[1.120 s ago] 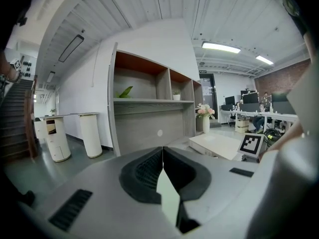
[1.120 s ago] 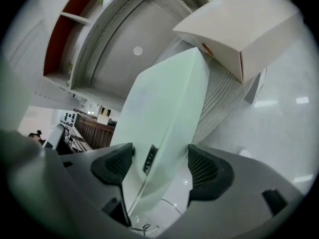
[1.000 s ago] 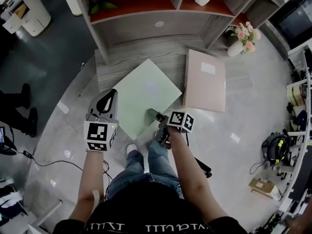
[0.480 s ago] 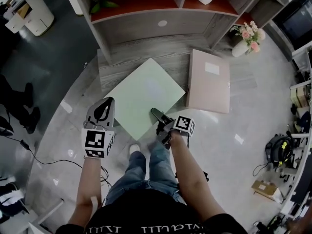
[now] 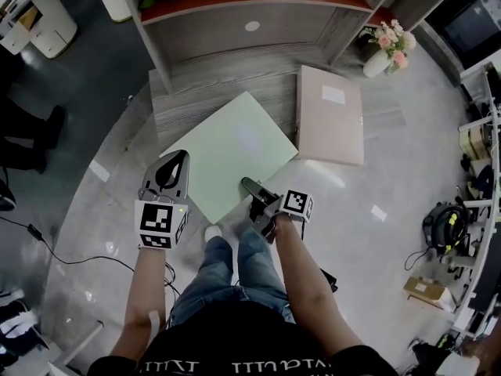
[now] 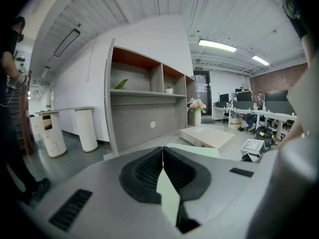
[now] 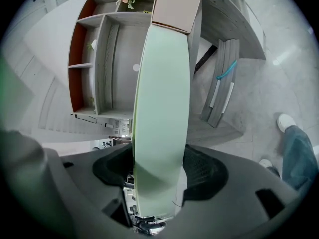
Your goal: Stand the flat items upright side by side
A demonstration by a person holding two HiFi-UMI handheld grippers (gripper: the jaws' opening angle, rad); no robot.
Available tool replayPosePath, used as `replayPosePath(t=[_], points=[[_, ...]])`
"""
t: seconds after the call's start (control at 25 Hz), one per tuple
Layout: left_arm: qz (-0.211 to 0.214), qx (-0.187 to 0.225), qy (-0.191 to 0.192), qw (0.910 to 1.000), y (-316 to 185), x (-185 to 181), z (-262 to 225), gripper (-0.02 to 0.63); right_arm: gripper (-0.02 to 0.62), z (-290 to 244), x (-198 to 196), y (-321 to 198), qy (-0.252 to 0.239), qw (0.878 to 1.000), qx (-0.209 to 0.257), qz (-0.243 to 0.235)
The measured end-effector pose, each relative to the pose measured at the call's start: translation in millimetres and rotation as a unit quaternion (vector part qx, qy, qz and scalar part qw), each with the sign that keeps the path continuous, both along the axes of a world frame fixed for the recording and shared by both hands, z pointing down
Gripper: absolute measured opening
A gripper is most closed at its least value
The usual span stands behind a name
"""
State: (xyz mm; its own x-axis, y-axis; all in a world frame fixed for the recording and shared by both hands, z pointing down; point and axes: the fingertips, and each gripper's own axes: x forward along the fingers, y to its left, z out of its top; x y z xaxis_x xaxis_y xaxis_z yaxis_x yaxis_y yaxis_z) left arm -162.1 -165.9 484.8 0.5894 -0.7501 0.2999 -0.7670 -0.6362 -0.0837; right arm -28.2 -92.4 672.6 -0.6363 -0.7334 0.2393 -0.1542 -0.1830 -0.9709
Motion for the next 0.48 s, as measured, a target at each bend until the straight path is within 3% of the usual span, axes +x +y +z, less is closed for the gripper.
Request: replayPosePath(t=[0.48], points=[[-0.003, 0.024, 0.014, 0.9996, 9.5, -10.6, -23.1, 0.012, 0.296, -51.7, 24.4, -14.5, 0.108, 0.991, 0.050, 0.061]])
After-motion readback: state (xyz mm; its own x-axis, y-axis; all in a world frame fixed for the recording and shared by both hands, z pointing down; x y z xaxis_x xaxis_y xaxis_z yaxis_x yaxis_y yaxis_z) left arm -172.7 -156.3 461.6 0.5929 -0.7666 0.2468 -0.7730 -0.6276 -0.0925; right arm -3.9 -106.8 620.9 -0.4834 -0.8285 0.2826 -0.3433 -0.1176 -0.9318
